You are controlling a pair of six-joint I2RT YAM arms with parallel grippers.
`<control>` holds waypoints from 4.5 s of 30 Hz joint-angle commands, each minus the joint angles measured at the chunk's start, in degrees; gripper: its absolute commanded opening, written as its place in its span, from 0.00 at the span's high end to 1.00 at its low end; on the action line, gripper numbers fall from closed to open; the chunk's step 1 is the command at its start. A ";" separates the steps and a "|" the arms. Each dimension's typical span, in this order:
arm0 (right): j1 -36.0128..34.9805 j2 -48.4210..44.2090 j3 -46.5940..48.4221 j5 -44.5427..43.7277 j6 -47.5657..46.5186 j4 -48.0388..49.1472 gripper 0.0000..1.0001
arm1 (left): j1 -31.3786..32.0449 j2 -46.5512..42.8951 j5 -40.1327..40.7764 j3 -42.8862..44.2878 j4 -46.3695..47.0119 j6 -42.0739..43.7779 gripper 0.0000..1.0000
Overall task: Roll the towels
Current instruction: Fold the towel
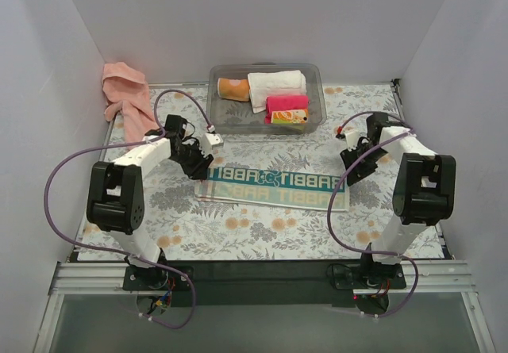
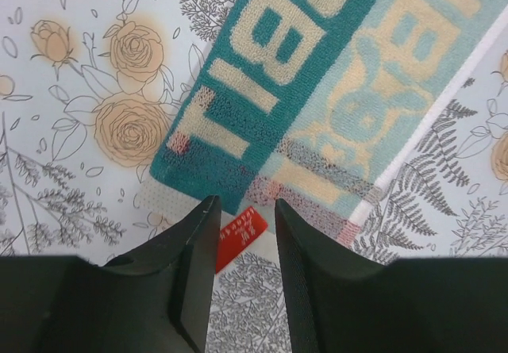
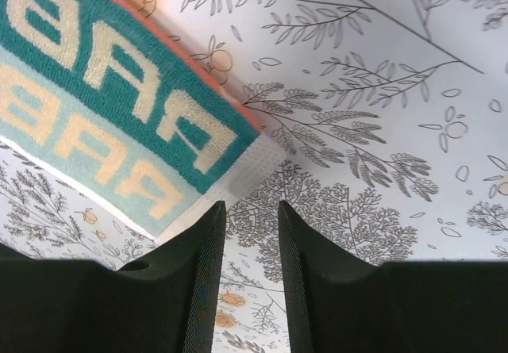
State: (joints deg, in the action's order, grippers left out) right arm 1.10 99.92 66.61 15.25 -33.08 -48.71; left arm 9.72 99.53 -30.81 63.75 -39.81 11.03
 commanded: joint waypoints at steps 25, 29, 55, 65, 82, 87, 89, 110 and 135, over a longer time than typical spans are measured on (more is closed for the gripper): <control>2.76 8.99 17.69 2.41 9.70 -3.06 0.54 | 1.71 -11.54 -2.06 -5.91 3.86 -10.58 0.62; 2.77 5.81 11.89 3.56 11.19 -2.88 0.51 | 1.71 -12.34 -2.33 -5.82 4.92 -12.61 0.59; 1.26 8.37 5.28 -1.10 14.80 5.21 0.99 | 1.71 -13.30 -1.10 -6.35 5.27 -12.08 0.56; 4.18 2.30 10.29 4.79 9.71 -3.57 0.99 | 1.71 -14.10 -1.27 -6.44 4.83 -12.17 0.56; -12.52 5.46 12.92 17.71 14.44 -3.07 0.99 | 1.62 -12.60 -2.24 -4.07 3.60 -15.86 0.16; -15.69 9.15 15.04 17.98 16.64 -0.86 0.99 | 1.53 -13.30 -1.45 -4.95 3.34 -15.95 0.15; -16.83 10.73 15.39 17.89 17.52 0.01 0.99 | 1.53 -13.39 -1.45 -5.30 3.34 -15.86 0.15; -19.03 11.36 18.46 23.34 17.53 -2.35 0.71 | 1.62 -14.01 -5.49 -6.79 4.30 -12.52 0.24; -17.01 12.23 8.72 10.68 12.34 4.76 0.99 | 13.05 -2.94 2.07 -4.51 7.38 -11.73 0.72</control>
State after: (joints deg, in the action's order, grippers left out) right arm -14.81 112.95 77.93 26.59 -20.29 -45.65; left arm 22.20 95.81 -30.39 57.39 -33.71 -0.86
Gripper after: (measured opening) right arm 0.017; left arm 0.291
